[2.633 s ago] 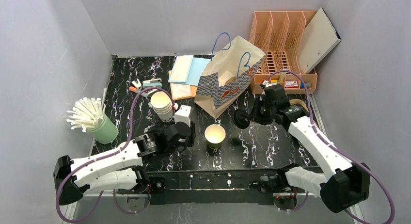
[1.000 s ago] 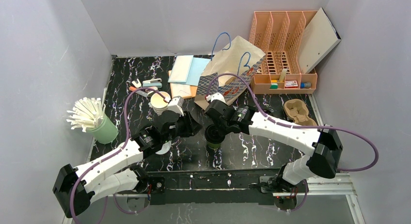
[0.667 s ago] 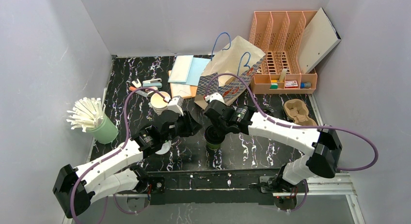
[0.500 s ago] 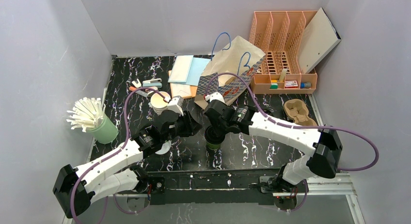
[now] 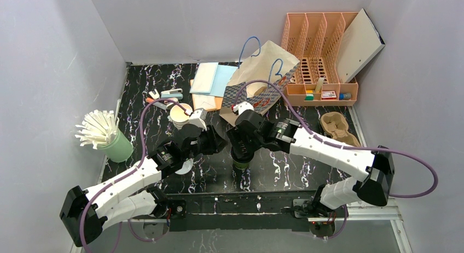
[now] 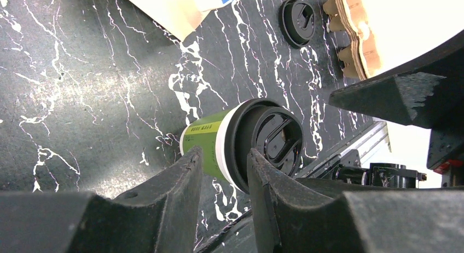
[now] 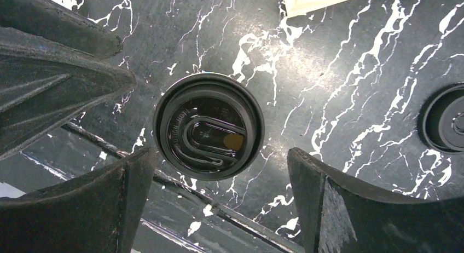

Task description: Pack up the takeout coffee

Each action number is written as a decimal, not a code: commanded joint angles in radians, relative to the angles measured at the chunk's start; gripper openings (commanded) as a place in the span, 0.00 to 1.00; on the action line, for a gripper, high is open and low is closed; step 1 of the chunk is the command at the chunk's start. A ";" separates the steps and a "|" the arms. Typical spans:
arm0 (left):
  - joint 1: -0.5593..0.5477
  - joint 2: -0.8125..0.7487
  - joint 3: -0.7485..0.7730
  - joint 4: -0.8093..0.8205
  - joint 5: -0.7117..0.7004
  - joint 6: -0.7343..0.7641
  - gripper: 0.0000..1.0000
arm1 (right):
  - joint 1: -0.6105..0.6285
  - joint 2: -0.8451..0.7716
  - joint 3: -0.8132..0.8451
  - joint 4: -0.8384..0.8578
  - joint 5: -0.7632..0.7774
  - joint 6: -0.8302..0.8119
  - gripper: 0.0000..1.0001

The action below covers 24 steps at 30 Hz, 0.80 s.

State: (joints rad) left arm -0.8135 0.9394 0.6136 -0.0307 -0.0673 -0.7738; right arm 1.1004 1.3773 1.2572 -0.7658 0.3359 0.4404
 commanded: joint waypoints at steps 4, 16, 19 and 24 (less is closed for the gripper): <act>0.010 -0.023 -0.023 -0.015 -0.005 0.008 0.33 | 0.004 0.050 0.050 0.026 -0.057 0.002 0.98; 0.018 -0.031 -0.028 -0.020 -0.002 0.009 0.33 | 0.005 0.113 0.079 -0.004 -0.034 0.006 0.98; 0.019 -0.035 -0.029 -0.021 -0.001 0.010 0.33 | 0.004 0.128 0.083 -0.009 -0.028 0.007 0.94; 0.023 -0.040 -0.031 -0.026 -0.002 0.014 0.32 | 0.004 0.138 0.085 -0.013 -0.031 0.008 0.86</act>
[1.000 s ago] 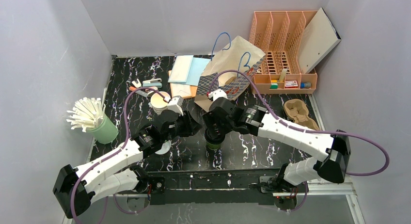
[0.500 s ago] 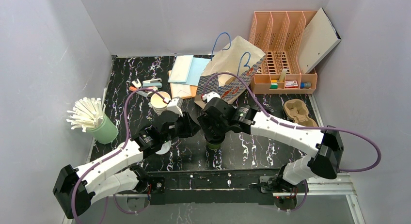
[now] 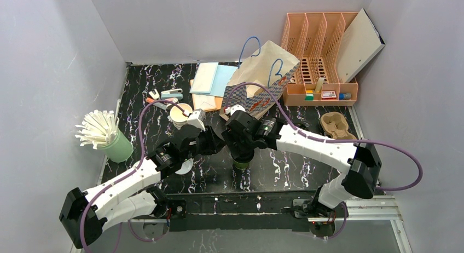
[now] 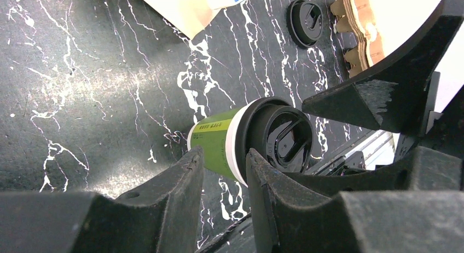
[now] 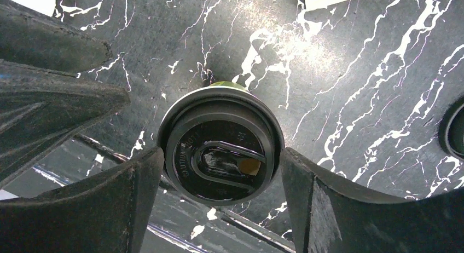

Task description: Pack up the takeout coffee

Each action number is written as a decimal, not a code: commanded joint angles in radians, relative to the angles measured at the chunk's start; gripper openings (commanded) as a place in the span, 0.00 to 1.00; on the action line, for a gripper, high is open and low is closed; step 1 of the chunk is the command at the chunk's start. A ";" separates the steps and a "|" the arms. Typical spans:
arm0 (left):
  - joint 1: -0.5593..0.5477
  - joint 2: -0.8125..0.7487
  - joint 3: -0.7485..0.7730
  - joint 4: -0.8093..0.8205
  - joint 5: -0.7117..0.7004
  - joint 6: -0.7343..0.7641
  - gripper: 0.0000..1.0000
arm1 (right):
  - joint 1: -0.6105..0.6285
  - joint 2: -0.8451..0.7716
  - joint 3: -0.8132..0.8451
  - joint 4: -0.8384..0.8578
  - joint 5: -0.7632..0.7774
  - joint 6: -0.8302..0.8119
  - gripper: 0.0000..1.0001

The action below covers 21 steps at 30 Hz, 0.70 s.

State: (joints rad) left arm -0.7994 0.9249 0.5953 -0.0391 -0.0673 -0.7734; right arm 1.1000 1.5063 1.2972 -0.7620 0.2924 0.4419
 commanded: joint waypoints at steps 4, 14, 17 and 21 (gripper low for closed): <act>0.011 -0.027 -0.013 -0.021 -0.001 0.014 0.32 | 0.005 0.017 0.047 -0.022 0.010 0.006 0.82; 0.017 -0.017 -0.024 -0.006 0.016 0.010 0.32 | 0.005 0.036 0.056 -0.038 0.004 0.006 0.71; 0.017 -0.013 -0.030 0.002 0.022 0.008 0.32 | 0.006 0.043 0.063 -0.050 0.004 0.002 0.71; 0.017 0.013 -0.037 0.020 0.051 0.000 0.32 | 0.006 0.056 0.070 -0.068 0.009 0.001 0.69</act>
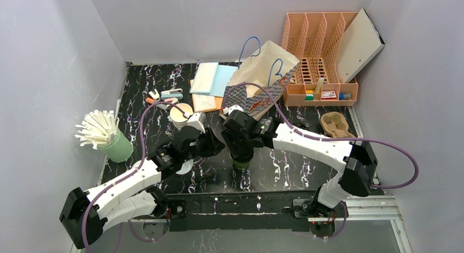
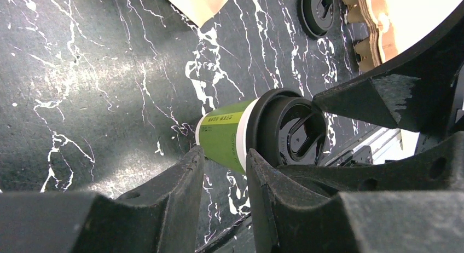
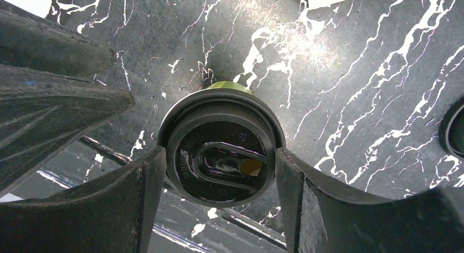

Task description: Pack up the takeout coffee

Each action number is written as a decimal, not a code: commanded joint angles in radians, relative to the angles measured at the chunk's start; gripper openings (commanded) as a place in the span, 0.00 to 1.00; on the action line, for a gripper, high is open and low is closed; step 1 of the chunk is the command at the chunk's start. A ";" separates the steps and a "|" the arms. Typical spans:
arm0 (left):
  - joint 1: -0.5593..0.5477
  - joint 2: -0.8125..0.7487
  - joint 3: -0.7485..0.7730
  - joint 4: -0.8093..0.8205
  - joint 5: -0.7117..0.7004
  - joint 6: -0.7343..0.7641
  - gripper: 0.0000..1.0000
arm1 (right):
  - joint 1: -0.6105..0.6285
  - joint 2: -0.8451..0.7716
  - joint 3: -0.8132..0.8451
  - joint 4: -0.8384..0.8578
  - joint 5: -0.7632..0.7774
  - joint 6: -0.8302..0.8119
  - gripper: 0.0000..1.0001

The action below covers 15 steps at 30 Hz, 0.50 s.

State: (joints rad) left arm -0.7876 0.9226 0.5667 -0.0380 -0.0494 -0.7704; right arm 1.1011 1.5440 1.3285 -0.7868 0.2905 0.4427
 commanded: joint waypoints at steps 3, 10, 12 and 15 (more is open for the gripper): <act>0.004 0.038 -0.022 0.057 0.064 -0.019 0.32 | 0.011 0.022 0.035 -0.051 0.016 0.001 0.66; 0.005 0.076 -0.050 0.129 0.129 -0.049 0.31 | 0.020 0.032 0.025 -0.081 0.045 0.008 0.65; 0.005 0.090 -0.057 0.154 0.145 -0.060 0.30 | 0.021 0.034 0.020 -0.086 0.049 0.009 0.65; 0.005 0.100 -0.070 0.180 0.155 -0.070 0.30 | 0.022 0.034 0.014 -0.089 0.050 0.010 0.64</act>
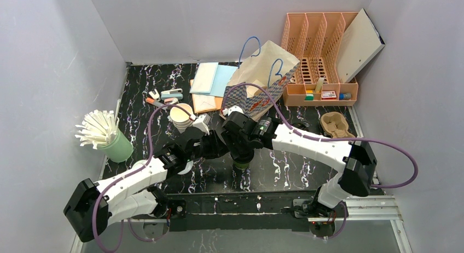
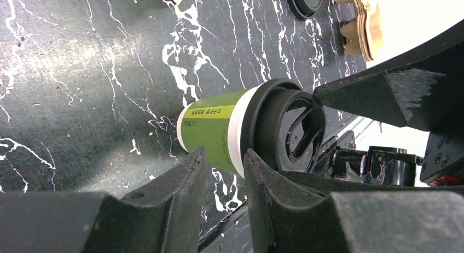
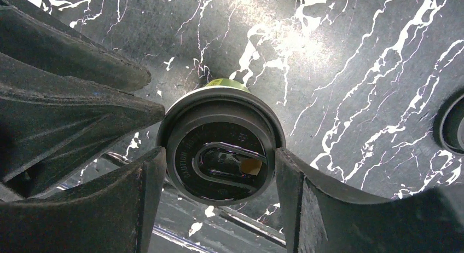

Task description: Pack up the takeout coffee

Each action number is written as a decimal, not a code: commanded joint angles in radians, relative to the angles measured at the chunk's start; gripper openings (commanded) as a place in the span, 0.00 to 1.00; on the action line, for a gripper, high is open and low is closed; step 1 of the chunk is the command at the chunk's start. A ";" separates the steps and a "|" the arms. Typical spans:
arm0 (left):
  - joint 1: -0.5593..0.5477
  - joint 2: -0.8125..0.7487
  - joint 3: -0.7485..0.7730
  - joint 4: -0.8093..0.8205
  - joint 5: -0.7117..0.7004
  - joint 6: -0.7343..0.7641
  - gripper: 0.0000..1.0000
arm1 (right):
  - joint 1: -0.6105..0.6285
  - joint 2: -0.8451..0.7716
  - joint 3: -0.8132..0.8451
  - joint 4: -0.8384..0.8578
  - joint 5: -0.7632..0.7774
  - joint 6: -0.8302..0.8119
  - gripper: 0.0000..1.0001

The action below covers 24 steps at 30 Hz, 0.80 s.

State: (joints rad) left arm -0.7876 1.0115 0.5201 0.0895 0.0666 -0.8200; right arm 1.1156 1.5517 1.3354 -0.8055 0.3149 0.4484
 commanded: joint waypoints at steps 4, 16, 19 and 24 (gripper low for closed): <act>0.005 0.014 -0.028 0.065 0.045 -0.019 0.32 | 0.010 0.030 0.004 -0.072 0.028 0.004 0.63; 0.004 -0.040 -0.051 0.100 0.035 -0.037 0.36 | 0.010 0.019 -0.010 -0.060 0.032 0.003 0.60; 0.005 -0.035 -0.055 0.117 0.044 -0.041 0.38 | 0.010 0.010 -0.018 -0.047 0.028 0.004 0.58; 0.007 -0.020 -0.056 0.142 0.050 -0.042 0.39 | 0.011 -0.009 -0.032 -0.024 0.014 0.001 0.57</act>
State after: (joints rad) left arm -0.7826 0.9932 0.4709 0.1970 0.1032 -0.8581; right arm 1.1213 1.5501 1.3315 -0.8097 0.3344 0.4484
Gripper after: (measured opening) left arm 0.389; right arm 0.762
